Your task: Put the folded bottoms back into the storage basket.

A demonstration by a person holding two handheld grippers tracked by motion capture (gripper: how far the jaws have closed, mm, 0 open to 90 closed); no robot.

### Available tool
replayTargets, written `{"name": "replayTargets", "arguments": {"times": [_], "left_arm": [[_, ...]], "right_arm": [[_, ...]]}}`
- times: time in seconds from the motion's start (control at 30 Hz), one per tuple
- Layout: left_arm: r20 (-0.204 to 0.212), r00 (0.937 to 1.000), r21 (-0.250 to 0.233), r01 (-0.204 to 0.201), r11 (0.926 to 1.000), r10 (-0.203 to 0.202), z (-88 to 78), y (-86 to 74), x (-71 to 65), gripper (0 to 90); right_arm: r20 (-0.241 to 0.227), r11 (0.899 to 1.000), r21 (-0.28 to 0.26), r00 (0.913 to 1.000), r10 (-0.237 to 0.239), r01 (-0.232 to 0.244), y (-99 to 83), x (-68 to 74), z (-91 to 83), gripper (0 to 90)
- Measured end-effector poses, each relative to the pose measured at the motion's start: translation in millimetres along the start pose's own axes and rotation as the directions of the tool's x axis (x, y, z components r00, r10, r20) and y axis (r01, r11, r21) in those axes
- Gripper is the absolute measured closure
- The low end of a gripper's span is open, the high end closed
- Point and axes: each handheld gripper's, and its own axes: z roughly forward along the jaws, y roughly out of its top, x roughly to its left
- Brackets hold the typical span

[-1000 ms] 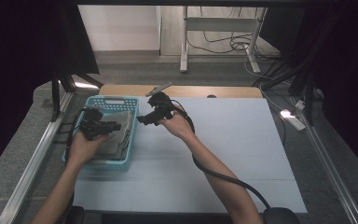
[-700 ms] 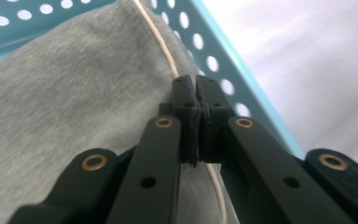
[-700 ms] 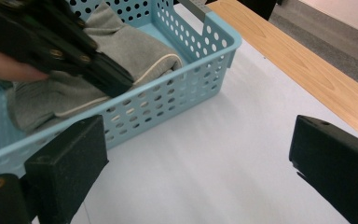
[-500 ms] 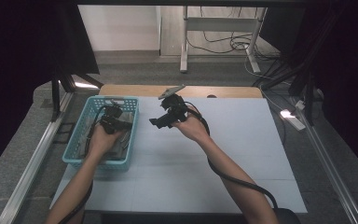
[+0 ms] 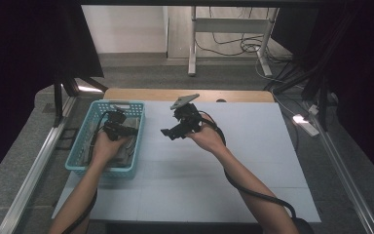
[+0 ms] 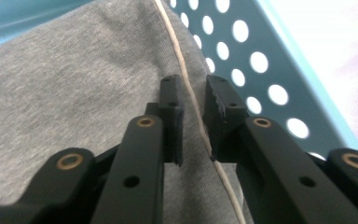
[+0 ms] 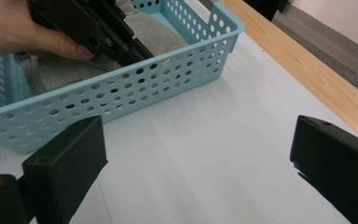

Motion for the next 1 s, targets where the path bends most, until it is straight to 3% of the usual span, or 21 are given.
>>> {"name": "replayTargets", "arguments": {"times": [0.3, 0.43, 0.77, 1.0], "left_arm": [[-0.016, 0.9992, -0.028, -0.038, 0.9989, 0.038, -9.1, -2.5, -4.8, 60.7], [-0.005, 0.999, -0.045, -0.044, 0.998, 0.044, -13.2, -3.7, -6.0, 58.0], [-0.034, 0.9967, -0.054, -0.076, 0.9956, 0.074, -24.6, -10.3, -9.4, 43.3], [0.002, 0.9974, -0.091, -0.071, 0.9933, 0.072, -35.9, -16.3, -9.6, 29.1]], "right_arm": [[-0.015, 1.0, -0.008, 0.9997, 0.019, -0.019, -11.4, -1.5, -7.6, 3.4], [-0.03, 0.999, -0.011, 0.9987, 0.042, -0.042, -14.2, -3.5, -10.8, 3.2], [-0.061, 0.997, -0.015, 0.9952, 0.077, -0.078, -19.6, -3.1, -15.7, 3.1], [-0.073, 0.994, 0.002, 0.9917, 0.106, -0.106, -24.1, -3.1, -19.6, 3.1]]}}
